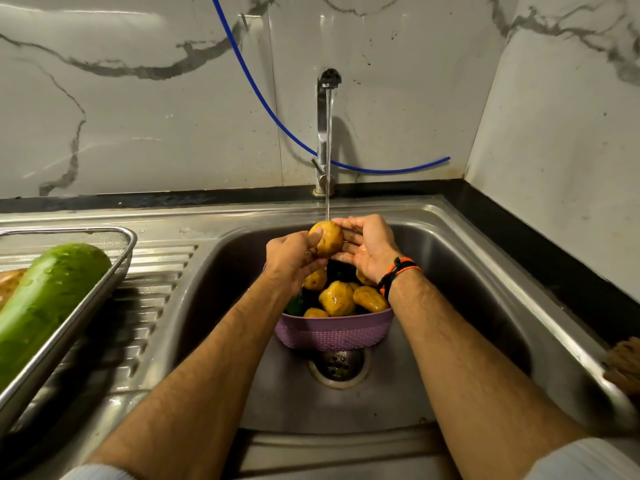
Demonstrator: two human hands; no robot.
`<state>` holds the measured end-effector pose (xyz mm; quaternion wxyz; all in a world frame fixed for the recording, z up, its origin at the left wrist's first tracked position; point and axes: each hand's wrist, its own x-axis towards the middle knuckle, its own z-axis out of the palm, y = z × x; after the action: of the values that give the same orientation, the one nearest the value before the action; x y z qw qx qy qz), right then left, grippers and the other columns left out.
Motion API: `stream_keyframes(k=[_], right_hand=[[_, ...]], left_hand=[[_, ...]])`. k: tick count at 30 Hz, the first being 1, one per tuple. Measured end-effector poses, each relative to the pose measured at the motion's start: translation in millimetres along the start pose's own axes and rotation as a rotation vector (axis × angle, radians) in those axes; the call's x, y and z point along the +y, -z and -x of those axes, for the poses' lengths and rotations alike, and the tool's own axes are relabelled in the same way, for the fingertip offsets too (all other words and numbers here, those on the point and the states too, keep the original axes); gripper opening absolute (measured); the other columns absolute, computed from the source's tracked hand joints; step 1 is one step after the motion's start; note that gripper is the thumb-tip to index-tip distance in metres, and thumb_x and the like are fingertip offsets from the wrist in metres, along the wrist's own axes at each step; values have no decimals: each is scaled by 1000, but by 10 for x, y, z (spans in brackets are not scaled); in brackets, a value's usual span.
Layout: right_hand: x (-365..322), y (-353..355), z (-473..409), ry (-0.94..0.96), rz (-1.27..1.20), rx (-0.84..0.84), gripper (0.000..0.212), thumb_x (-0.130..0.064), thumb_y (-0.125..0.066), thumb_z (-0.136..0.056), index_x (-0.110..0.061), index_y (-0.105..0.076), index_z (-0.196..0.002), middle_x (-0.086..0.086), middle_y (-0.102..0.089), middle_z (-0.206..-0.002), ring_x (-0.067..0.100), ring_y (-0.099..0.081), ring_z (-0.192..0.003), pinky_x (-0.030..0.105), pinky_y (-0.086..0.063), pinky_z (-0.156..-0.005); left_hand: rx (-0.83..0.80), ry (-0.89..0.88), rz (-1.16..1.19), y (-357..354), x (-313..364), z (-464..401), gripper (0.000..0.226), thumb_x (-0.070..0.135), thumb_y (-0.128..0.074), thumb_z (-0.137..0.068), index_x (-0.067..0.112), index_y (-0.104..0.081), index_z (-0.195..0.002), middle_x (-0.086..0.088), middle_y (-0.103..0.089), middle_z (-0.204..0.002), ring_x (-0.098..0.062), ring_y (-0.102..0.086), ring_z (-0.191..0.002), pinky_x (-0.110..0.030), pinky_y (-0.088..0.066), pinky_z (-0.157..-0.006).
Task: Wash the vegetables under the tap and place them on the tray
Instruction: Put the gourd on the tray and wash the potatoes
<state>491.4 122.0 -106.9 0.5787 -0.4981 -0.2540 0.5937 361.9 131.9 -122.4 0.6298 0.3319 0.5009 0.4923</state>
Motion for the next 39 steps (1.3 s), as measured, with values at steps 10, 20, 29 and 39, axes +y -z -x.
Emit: stream_keyframes(k=[10, 20, 29, 39], right_hand=[[37, -123, 136, 58, 106, -75, 30, -15, -45, -95, -4, -73, -92, 15, -74, -102, 28, -70, -100, 44, -55, -93], [90, -220, 207, 142, 339, -69, 28, -21, -51, -96, -5, -73, -98, 9, -76, -91, 19, -72, -79, 36, -59, -77], [446, -480, 346, 363, 1532, -314, 34, -32, -52, -72, -18, -74, -94, 8, -73, -99, 29, -67, -93, 40, -56, -84], [581, -555, 507, 308, 1833, -509, 36, -20, -59, -83, -9, -63, -117, 10, -59, -95, 30, -56, -108, 31, -44, -76]], left_hand=[[-54, -40, 25, 38, -17, 51, 32, 8, -72, -87, -2, -66, -116, -17, -72, -103, -27, -70, -98, -44, -59, -88], [49, -213, -365, 273, 76, 70, 39, 11, -88, -71, 20, -69, -103, -6, -74, -102, -21, -72, -96, -42, -61, -84], [145, -330, -1265, 726, 260, 443, 13, 19, -75, -80, 25, -68, -89, -4, -70, -97, -23, -66, -94, -33, -53, -87], [-20, -325, -1585, 913, 181, 852, 28, 16, -65, -81, 18, -69, -109, -11, -69, -110, -34, -63, -108, -39, -52, -88]])
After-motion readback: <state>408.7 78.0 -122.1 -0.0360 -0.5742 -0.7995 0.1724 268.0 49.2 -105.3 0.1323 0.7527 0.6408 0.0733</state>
